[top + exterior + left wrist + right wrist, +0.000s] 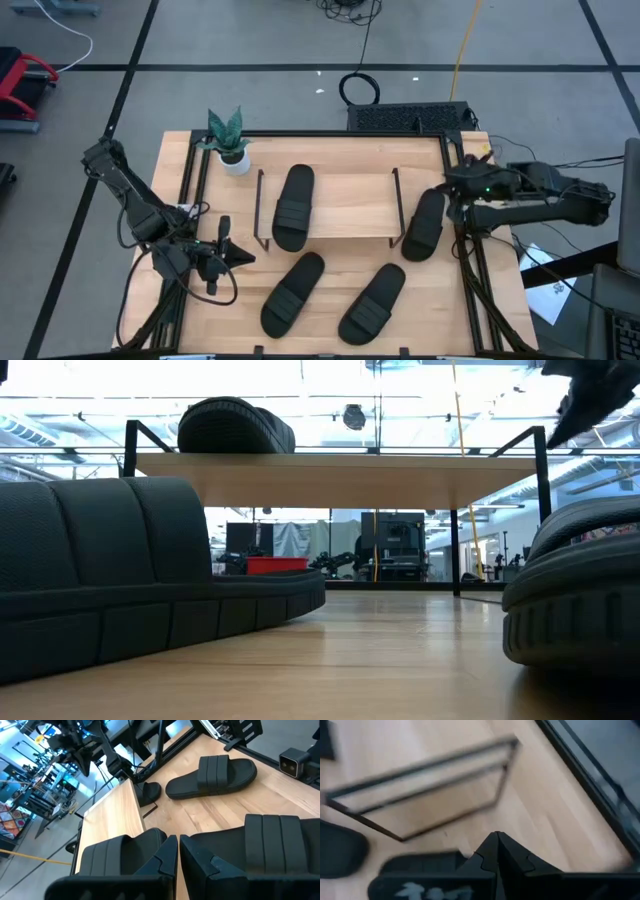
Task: Pick and place slides into the shelf
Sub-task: Put the black slipper on the shelf
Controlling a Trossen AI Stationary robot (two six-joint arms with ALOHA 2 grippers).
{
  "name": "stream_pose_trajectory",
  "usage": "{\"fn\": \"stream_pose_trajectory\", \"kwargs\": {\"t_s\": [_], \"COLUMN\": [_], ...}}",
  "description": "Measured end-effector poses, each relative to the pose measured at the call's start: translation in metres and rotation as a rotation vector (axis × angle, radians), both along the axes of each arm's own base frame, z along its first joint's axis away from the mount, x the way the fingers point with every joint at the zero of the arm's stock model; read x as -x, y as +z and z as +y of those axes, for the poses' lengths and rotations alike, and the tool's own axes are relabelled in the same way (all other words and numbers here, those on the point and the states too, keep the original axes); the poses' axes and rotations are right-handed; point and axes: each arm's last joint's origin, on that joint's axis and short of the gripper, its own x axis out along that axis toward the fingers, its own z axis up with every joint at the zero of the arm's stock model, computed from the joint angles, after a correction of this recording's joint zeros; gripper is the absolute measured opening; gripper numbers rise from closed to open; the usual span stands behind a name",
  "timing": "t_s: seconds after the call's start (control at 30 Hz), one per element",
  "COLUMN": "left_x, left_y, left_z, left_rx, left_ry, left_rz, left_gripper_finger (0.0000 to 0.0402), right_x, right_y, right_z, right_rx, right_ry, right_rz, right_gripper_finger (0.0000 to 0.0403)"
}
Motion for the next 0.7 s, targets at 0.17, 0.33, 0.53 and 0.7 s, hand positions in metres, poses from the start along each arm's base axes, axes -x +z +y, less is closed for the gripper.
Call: {"fn": "stream_pose_trajectory", "kwargs": {"t_s": [0.17,0.33,0.53,0.7], "left_x": [0.0,0.0,0.001,0.002], "left_y": [0.0,0.0,-0.002,-0.005], "left_z": [0.0,0.0,0.0,0.002], "left_rx": [0.002,0.011,0.042,0.057], "left_ry": [0.001,0.003,-0.002,0.019], "left_rz": [0.0,0.001,0.028,0.063], "left_gripper_finger": [0.0026,0.0026,0.0026,0.0026], "right_x": [-0.005,-0.019,-0.034,-0.044], "right_y": [-0.011,-0.023,-0.029,-0.036], "right_z": [0.0,0.0,-0.009,-0.021], "right_rx": [-0.19,-0.331,-0.426,-0.417], "right_ry": [-0.044,0.043,0.085,0.041], "right_rz": [0.131,0.219,0.242,0.316], "right_gripper_finger": [0.0,0.0013,0.0103,0.0195]}}
